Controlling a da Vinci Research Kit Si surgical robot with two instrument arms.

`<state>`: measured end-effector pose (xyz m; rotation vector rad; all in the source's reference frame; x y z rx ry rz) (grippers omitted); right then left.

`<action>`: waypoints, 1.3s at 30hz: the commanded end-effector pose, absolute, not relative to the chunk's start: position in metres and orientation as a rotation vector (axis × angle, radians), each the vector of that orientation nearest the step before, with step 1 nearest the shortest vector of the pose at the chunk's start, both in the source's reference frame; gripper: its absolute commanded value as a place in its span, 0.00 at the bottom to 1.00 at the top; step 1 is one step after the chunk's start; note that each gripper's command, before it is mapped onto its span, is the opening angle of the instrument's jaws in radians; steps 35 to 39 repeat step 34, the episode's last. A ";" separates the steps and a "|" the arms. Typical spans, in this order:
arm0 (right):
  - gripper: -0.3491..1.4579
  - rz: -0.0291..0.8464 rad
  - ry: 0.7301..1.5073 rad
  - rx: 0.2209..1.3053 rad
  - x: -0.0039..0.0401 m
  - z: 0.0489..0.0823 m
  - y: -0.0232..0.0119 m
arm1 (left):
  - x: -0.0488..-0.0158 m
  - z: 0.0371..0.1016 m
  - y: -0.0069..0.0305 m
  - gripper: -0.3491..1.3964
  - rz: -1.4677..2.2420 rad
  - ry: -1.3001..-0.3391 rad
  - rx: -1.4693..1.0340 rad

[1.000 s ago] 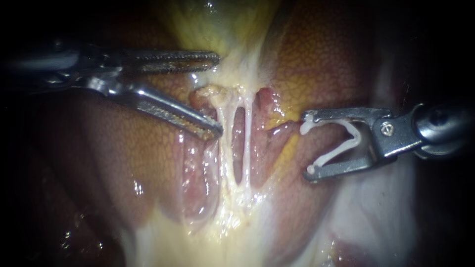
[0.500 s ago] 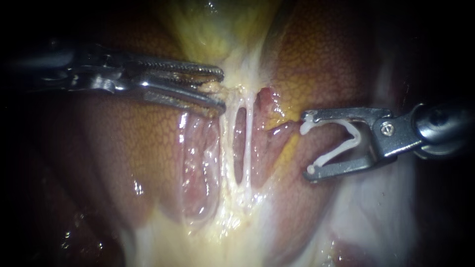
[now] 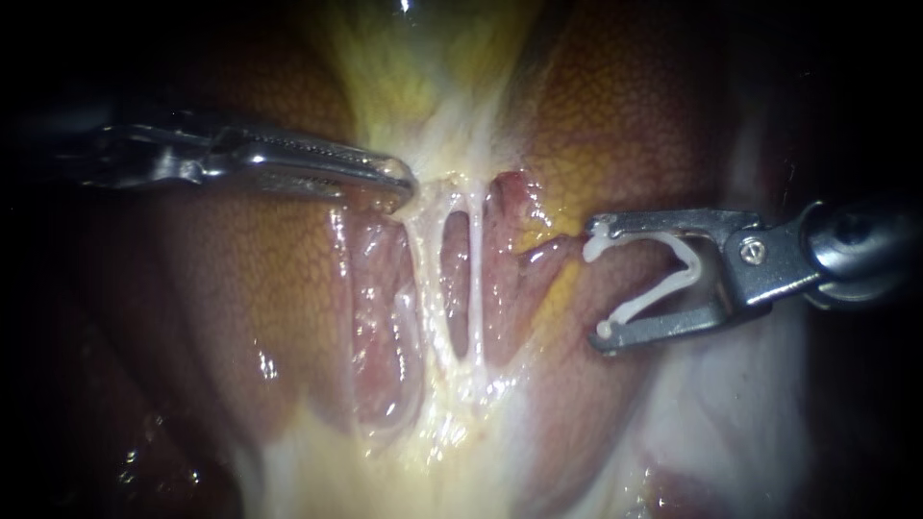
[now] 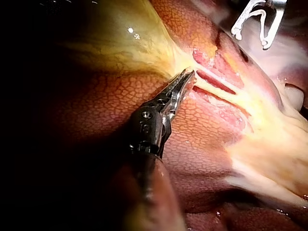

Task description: Grabbing gallbladder

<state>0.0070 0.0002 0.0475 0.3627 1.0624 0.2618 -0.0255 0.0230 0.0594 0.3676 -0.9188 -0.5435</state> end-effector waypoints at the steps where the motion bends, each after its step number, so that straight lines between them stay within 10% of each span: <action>1: 0.51 0.262 1.062 0.363 0.0071 0.0475 0.0002 | -0.0255 0.0590 0.0232 0.00 -0.542 -0.921 0.371; 39: 0.51 0.262 1.062 0.363 0.0071 0.0475 0.0002 | -0.0208 0.0516 0.0285 0.00 -0.641 -0.954 0.328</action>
